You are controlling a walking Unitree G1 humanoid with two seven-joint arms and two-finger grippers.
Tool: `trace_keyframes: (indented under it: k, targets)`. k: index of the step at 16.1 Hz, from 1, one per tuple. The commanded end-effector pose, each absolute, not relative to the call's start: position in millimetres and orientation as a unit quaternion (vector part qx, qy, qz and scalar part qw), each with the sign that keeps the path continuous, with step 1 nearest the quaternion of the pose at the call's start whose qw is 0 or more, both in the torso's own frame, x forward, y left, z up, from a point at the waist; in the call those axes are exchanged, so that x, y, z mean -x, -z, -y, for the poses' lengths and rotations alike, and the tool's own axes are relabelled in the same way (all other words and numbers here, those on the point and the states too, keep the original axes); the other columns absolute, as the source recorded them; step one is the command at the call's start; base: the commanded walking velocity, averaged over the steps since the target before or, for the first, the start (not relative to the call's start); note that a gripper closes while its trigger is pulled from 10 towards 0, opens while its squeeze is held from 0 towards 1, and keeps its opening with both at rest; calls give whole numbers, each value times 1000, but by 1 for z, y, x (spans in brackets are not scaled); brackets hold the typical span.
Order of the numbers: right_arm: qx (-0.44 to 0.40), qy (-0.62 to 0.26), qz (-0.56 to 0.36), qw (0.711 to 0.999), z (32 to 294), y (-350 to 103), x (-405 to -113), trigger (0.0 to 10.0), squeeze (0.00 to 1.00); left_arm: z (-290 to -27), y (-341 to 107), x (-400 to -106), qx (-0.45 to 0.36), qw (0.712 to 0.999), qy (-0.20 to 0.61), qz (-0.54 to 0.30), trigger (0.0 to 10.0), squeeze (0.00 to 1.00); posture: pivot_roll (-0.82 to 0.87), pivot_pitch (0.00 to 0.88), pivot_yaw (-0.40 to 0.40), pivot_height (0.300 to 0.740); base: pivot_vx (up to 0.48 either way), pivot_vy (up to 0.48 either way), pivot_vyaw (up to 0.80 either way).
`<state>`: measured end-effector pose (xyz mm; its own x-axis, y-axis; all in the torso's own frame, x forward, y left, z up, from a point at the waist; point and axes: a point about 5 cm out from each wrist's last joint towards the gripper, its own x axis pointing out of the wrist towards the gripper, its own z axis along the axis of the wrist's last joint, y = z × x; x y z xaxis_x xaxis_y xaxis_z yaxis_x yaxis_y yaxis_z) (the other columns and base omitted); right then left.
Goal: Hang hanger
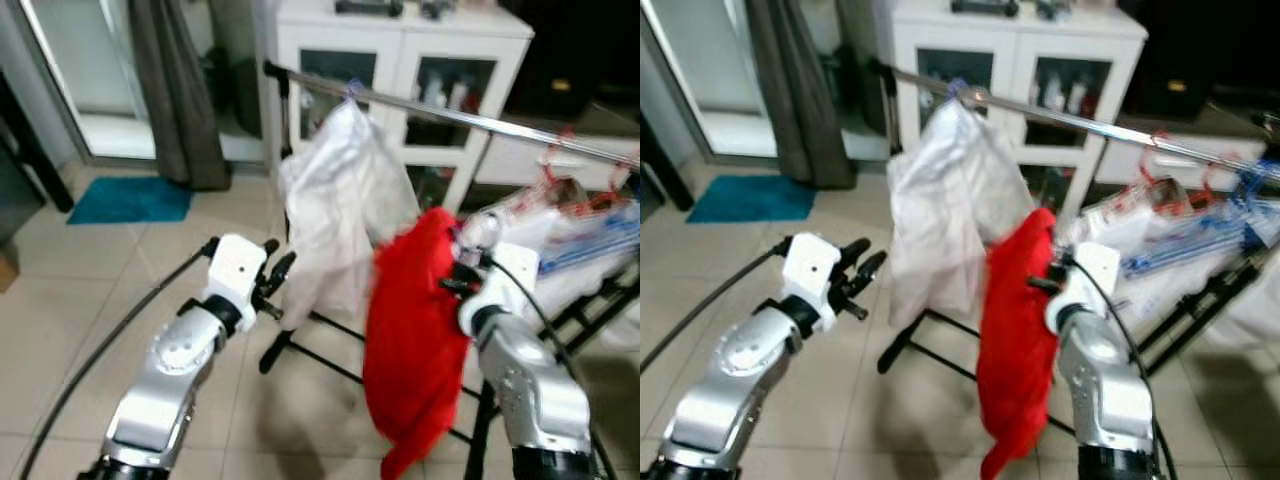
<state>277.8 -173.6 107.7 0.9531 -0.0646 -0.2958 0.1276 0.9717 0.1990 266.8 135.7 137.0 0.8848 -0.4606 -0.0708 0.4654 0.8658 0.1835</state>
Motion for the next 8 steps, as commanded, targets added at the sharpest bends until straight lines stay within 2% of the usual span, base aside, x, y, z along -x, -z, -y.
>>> trace_keyframes:
  k: [1, 4, 8]
  targets:
    - [-109, 48, -126, 985, 170, -117, -277, 10000, 0, -140, -138, -266, -104, 967, 233, -13, 10000, 0, 38, 0, -30, 740, 341, 0, 0]
    - [-92, 109, -138, 980, 187, -112, -260, 10000, 0, -139, -137, -264, -104, 965, 239, -15, 10000, 0, 32, 0, -30, 740, 333, 0, 0]
    - [-56, 242, -150, 957, 224, -107, -237, 10000, 0, -137, -136, -264, -101, 963, 249, -18, 10000, 0, 16, 3, -20, 740, 308, 0, 0]
